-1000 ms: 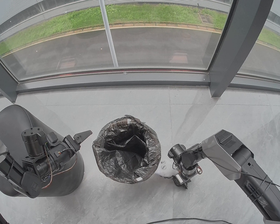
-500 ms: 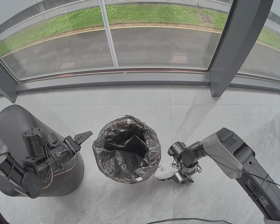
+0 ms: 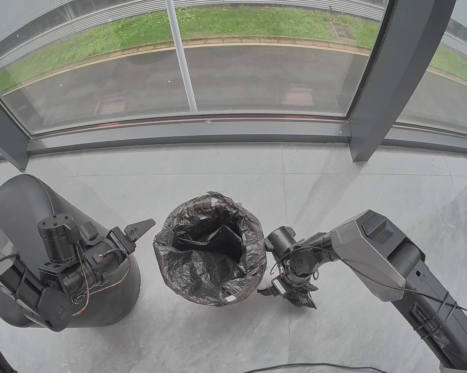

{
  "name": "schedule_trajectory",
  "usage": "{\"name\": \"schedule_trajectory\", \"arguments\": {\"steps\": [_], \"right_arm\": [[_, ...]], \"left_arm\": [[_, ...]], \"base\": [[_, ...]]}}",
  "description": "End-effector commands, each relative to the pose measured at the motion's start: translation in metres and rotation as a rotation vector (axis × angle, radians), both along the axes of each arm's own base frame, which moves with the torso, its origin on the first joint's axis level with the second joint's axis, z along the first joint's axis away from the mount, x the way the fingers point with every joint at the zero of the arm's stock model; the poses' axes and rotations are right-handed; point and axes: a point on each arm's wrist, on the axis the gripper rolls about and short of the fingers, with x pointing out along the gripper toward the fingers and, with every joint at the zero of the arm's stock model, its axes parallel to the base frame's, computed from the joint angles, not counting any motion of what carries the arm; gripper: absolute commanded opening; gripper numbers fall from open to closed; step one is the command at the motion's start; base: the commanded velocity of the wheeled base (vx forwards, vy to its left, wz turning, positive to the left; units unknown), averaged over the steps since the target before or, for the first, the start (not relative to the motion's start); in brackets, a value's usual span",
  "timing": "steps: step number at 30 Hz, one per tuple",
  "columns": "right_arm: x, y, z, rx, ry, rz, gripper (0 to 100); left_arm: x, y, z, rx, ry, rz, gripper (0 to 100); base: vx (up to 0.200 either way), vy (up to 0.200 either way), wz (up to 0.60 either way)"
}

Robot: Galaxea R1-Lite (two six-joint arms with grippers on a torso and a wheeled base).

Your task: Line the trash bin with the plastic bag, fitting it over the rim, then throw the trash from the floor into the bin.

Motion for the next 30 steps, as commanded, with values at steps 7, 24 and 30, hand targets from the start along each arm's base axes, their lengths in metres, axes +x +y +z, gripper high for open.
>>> {"name": "schedule_trajectory", "arguments": {"steps": [7, 24, 30], "right_arm": [[-0.001, 0.015, -0.01, -0.033, -0.068, 0.124, 100], [-0.001, 0.015, -0.009, -0.039, -0.068, 0.122, 0], [0.003, 0.01, 0.002, -0.055, -0.089, 0.1, 0]], "left_arm": [[0.001, 0.0, -0.001, 0.0, 0.003, 0.0, 100], [0.001, 0.0, -0.002, 0.001, 0.005, 0.0, 100], [0.001, 0.0, -0.002, -0.001, 0.005, 0.001, 100]], "base": [[0.0, 0.0, 0.0], [0.0, 0.0, 0.0], [0.0, 0.0, 0.0]]}}
